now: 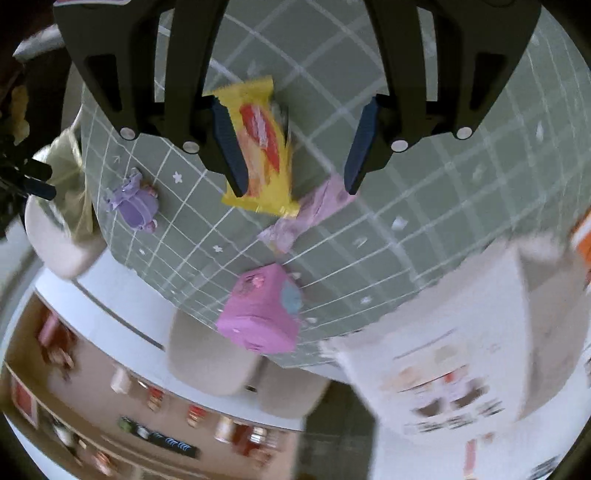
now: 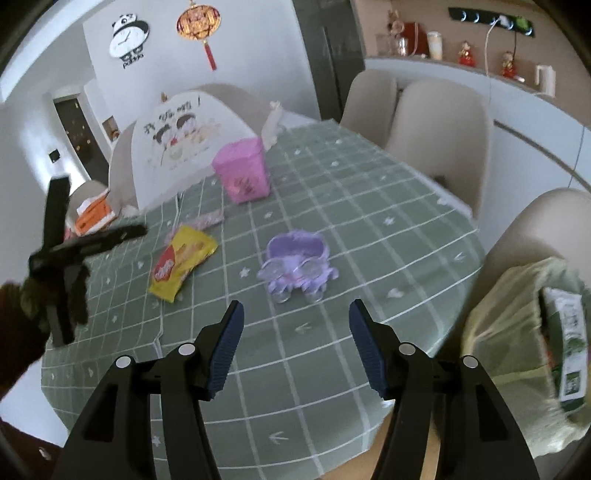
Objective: Collect trash
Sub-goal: 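Grasp the pink wrapper stick with the left tool while the right tool grasps the yellow biscuit pack, then lift and carry the pink wrapper and yellow pack over the bin with both tools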
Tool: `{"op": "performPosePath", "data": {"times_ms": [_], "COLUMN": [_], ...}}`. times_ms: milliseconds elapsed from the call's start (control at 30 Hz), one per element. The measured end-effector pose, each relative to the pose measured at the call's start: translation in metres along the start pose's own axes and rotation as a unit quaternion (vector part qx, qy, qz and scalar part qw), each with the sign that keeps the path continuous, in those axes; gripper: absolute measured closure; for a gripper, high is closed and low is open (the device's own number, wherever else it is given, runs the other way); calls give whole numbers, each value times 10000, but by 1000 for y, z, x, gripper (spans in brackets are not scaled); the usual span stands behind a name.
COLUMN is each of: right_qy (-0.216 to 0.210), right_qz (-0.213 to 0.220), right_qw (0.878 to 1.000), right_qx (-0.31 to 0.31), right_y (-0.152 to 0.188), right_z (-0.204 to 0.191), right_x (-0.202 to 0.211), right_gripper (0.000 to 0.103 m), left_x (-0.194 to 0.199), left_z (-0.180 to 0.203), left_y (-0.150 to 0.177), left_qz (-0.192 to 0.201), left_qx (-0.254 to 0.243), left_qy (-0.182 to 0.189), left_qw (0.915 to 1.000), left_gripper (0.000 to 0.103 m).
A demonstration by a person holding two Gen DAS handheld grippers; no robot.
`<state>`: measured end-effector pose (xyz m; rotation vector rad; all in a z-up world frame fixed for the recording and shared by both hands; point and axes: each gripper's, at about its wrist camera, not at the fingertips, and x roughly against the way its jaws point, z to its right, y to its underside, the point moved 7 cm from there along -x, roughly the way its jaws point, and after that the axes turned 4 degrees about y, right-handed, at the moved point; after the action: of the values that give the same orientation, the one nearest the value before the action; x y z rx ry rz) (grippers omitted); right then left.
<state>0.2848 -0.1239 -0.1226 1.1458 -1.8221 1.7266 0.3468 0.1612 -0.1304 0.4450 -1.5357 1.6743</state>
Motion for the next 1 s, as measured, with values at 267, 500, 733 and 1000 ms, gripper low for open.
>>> {"op": "performPosePath", "data": {"times_ms": [267,500,733,1000], "right_qy": [811,1150,230,-108], "right_qz": [-288,-397,-344,-484], "right_qw": [9962,9926,9986,9986], "right_qx": [128,-18,-323,-204], "right_y": [22,33,2,-24], "right_z": [-13,-17,-71,-139], "right_x": [-17,-27,-61,-119], "right_gripper": [47,47,47,47], "left_x": [-68,-100,-39,43], "left_z": [-12,-4,-37,-89], "left_y": [-30,-17,-13,28], "left_qz": [-592,-1160,-665,-104], "left_qx": [-434,-893,57,1463], "left_qy": [345,397,194,-4], "left_qw": [9967,9884,9976,9892], "left_gripper": [52,79,97,97]}}
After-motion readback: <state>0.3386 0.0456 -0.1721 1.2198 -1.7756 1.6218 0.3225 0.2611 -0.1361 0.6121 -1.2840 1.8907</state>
